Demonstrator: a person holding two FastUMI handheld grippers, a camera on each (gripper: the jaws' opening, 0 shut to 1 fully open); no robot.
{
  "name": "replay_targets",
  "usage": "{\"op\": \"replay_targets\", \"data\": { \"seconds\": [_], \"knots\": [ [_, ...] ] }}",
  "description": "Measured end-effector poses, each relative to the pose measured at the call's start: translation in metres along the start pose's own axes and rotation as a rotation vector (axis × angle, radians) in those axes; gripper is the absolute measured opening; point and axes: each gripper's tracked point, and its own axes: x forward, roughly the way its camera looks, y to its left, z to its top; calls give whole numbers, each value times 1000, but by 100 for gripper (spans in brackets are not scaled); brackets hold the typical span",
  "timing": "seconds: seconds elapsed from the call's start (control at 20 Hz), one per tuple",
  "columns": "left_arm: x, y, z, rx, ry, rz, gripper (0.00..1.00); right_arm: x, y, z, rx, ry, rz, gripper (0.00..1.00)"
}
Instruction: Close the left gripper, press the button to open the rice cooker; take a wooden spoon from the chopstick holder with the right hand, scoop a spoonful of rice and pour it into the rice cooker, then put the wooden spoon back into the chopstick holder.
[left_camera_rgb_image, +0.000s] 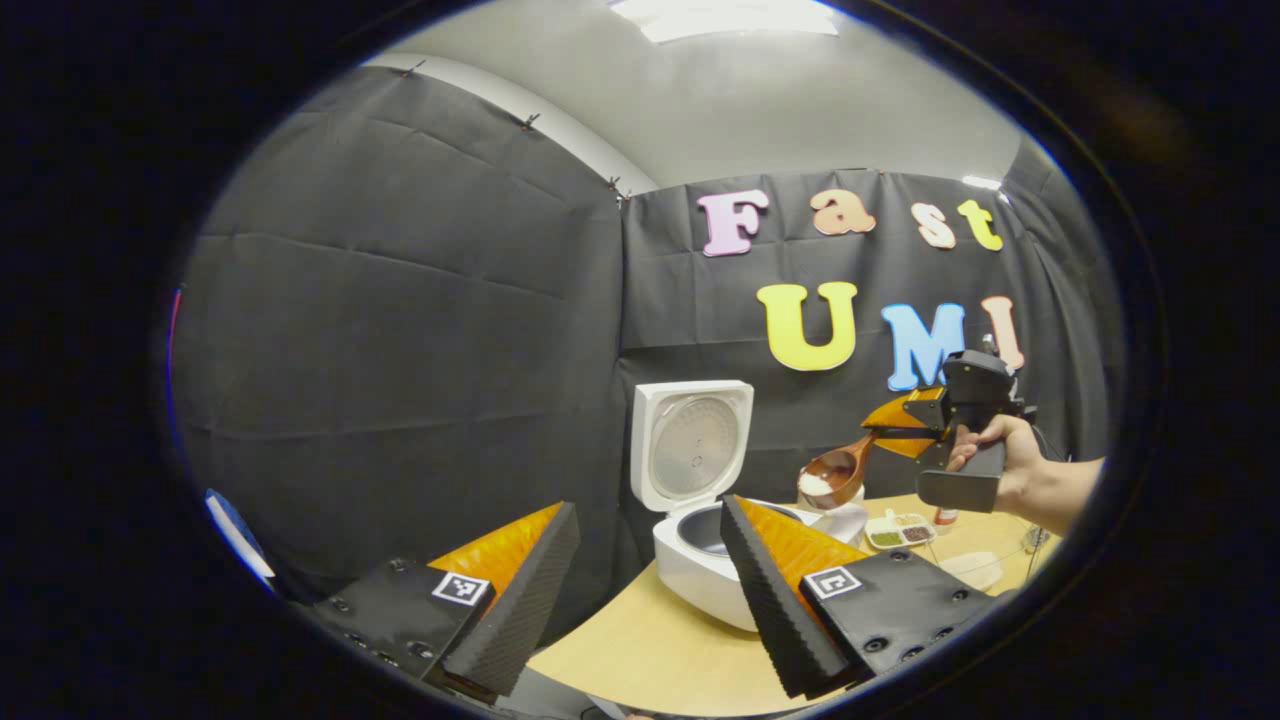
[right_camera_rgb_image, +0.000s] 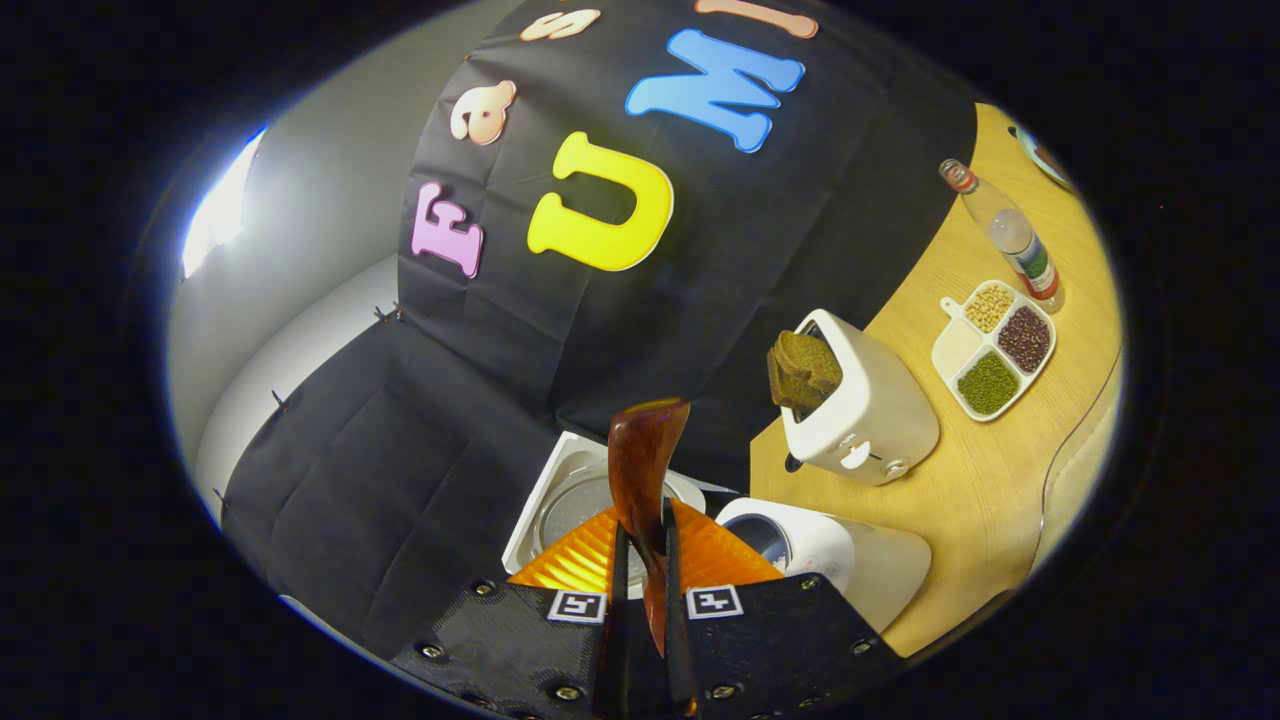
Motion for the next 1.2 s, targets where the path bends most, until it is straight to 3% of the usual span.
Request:
{"op": "replay_targets", "data": {
  "seconds": [0.45, 0.5, 0.65, 0.8, 0.9, 0.95, 1.0, 1.2],
  "knots": [
    [-9, 28, -15, -22, 40, 103, 98, 73, -4, -60, -263, 115, -40, 15],
    [-7, 28, -18, -20, 41, 113, 94, 79, -6, -65, -318, 127, -53, 15],
    [-6, 32, -26, -24, 50, 135, 98, 92, -16, -78, -459, 161, -85, 15],
    [-8, 45, -38, -39, 72, 156, 94, 97, -12, -86, -654, 162, -91, 15],
    [-13, 51, -31, -48, 59, 159, 98, 97, -7, -88, -787, 155, -84, 15],
    [-15, 50, -29, -47, 56, 155, 94, 97, -2, -91, -840, 152, -76, 15],
    [-13, 48, -29, -41, 55, 156, 98, 97, 3, -92, -887, 144, -70, 14],
    [-10, 47, -22, -26, 30, 162, 98, 100, 13, -86, -1119, 103, -70, 15]
  ]
}}
